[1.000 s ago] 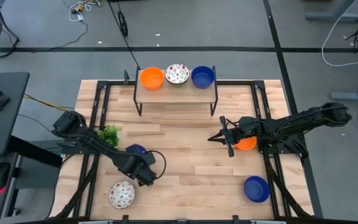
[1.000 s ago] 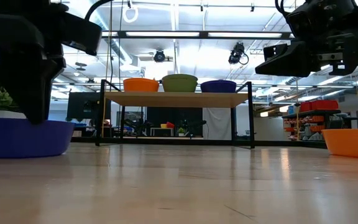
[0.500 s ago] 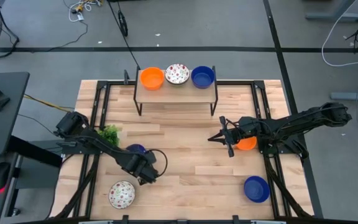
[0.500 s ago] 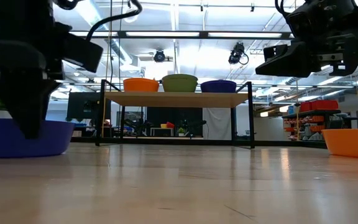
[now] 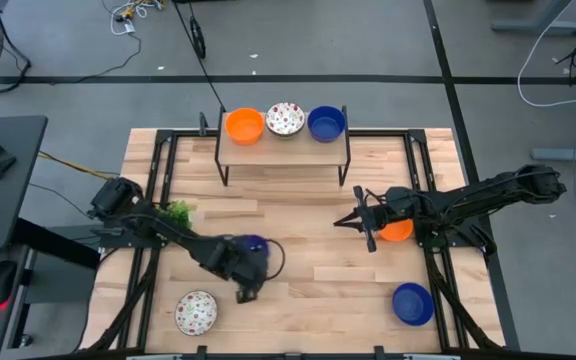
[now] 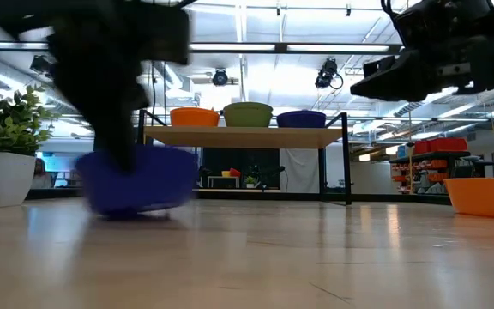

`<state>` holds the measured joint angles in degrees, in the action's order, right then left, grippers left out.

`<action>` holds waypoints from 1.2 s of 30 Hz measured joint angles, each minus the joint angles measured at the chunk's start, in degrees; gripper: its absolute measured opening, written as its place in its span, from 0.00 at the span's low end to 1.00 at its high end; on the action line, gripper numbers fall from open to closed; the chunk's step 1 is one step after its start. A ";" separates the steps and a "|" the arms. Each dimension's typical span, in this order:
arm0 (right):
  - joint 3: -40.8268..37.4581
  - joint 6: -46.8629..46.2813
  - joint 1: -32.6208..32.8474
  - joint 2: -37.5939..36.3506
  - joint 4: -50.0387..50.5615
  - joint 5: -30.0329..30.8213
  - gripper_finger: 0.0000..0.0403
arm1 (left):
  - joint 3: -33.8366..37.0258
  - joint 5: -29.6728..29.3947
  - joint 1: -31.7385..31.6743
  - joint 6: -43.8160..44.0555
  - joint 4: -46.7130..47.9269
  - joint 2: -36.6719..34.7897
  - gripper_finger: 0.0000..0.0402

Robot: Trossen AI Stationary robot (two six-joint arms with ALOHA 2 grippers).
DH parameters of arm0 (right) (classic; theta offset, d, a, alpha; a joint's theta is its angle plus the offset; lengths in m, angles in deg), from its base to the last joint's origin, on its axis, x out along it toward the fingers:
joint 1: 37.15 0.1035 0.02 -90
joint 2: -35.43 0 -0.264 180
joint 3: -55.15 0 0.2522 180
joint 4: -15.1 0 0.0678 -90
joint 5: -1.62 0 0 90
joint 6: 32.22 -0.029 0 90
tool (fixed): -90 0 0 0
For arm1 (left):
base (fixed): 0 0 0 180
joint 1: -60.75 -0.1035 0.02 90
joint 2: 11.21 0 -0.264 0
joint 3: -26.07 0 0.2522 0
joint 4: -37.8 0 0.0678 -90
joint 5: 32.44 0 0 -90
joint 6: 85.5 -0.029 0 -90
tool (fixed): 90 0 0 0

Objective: Pick & Place Mini bowls
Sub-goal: Stack the blue bowl on top of the other blue bowl on the shelf

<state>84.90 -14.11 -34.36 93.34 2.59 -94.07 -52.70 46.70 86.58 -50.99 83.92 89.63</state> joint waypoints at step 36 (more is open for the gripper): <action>37.53 8.30 0.94 30.82 34.83 -22.24 0.37 | 0.04 13.20 -14.21 -33.82 -28.09 0.04 0.04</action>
<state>122.43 -5.81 -33.42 124.16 37.41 -116.31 -52.66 59.90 72.37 -84.81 55.83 89.67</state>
